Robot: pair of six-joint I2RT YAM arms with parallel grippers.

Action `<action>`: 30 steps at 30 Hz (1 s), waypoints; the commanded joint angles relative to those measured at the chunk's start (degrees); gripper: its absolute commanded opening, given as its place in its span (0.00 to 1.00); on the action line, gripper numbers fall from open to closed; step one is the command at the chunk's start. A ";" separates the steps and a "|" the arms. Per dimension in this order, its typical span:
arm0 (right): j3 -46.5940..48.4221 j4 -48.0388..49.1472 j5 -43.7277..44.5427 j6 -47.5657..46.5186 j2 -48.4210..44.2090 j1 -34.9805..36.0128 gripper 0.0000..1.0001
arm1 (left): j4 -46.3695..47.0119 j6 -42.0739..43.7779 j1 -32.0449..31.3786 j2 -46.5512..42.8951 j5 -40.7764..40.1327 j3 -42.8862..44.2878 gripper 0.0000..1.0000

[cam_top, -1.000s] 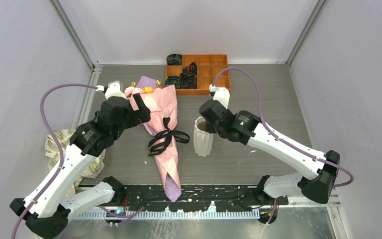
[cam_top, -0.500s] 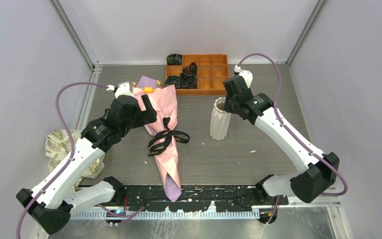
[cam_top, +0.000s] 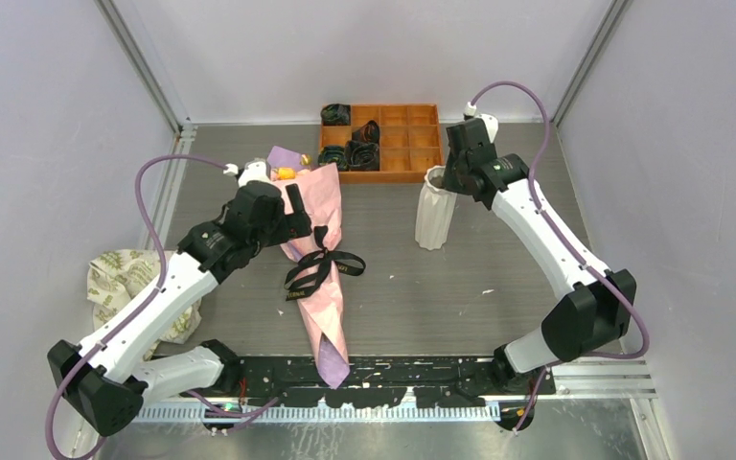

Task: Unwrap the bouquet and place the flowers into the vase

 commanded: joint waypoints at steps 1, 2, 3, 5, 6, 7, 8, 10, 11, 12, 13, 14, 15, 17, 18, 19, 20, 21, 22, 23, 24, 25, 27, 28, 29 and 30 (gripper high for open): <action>2.99 4.81 -1.39 -0.60 -0.57 -0.14 0.01 | 3.62 -0.15 0.18 0.94 0.05 0.32 0.94; 2.36 5.07 -1.70 -0.23 -1.00 -0.11 0.01 | 3.66 -0.14 0.20 1.15 0.05 0.36 0.94; 1.70 5.22 -2.08 -0.02 -1.55 -0.09 0.01 | 3.66 -0.09 0.25 1.25 0.10 0.38 0.94; 0.71 5.06 -2.41 0.00 -2.63 -0.09 0.04 | 3.88 -0.14 0.23 1.37 0.18 0.34 0.94; 0.34 4.96 -2.71 -0.07 -3.12 -0.07 0.08 | 3.99 -0.21 0.18 1.44 0.30 0.22 0.94; -0.03 4.79 -2.94 -0.02 -3.75 -0.06 0.13 | 4.18 -0.23 0.19 1.51 0.48 0.14 0.94; -0.33 4.74 -3.47 0.00 -4.29 -0.05 0.17 | 4.28 -0.30 0.19 1.66 0.56 0.16 0.94; -0.63 4.54 -4.78 0.20 -5.65 -0.07 0.23 | 4.29 -0.50 0.20 1.90 0.82 0.03 0.94; -0.67 4.29 -5.68 0.38 -6.30 -0.03 0.27 | 4.30 -0.56 0.21 2.04 0.84 0.02 0.94; -0.68 3.87 -6.47 0.73 -6.92 -0.02 0.31 | 4.33 -0.62 0.26 2.12 0.93 -0.05 0.94; -0.85 3.66 -7.22 1.16 -7.66 0.06 0.35 | 4.34 -0.66 0.22 2.21 1.01 -0.14 0.94; -1.09 3.60 -8.64 1.51 -8.46 0.05 0.41 | 4.34 -0.74 0.19 2.19 1.03 -0.20 0.94; -1.39 3.65 -9.50 1.74 -9.15 0.10 0.47 | 4.39 -0.75 0.20 2.18 1.07 -0.29 0.94; -1.62 3.54 -9.90 1.92 -10.16 0.14 0.54 | 4.58 -0.83 0.19 2.34 1.11 -0.46 0.94; -1.58 3.31 -9.83 1.90 -10.47 0.16 0.56 | 4.63 -0.84 0.21 2.39 1.19 -0.49 0.94; -1.27 2.98 -9.73 1.86 -10.61 0.15 0.57 | 4.69 -0.88 0.19 2.54 1.26 -0.62 0.94; -0.93 2.54 -9.83 1.78 -10.76 0.12 0.58 | 4.71 -0.92 0.23 2.59 1.28 -0.67 0.94; -0.53 2.18 -10.03 1.76 -11.00 0.11 0.59 | 4.65 -0.93 0.23 2.76 1.35 -0.67 0.94; -0.12 1.93 -10.33 1.83 -11.37 0.18 0.59 | 4.57 -0.93 0.24 2.85 1.18 -0.72 0.93; 0.24 1.73 -10.48 1.85 -11.87 0.24 0.60 | 4.48 -0.85 0.21 2.76 0.76 -0.71 0.93; 0.87 1.32 -10.21 1.91 -12.83 0.52 0.61 | 4.30 -0.87 0.26 2.64 0.24 -0.88 0.94; 1.56 0.62 -9.59 1.83 -13.62 0.90 0.61 | 4.18 -0.86 0.19 2.52 -0.44 -1.12 0.94; 3.43 -1.11 -7.93 1.41 -15.54 2.31 0.61 | 4.24 -0.84 0.24 2.28 -1.11 -1.61 0.94; 4.30 -1.79 -6.70 1.11 -16.56 3.77 0.61 | 4.32 -0.84 0.22 2.13 -1.31 -1.87 0.94; 5.32 -2.49 -5.45 0.79 -17.43 5.66 0.61 | 4.29 -0.93 0.20 2.06 -1.74 -2.25 0.94; 6.44 -3.46 -3.81 0.45 -18.18 8.11 0.61 | 4.25 -1.12 0.18 1.91 -2.30 -2.62 0.94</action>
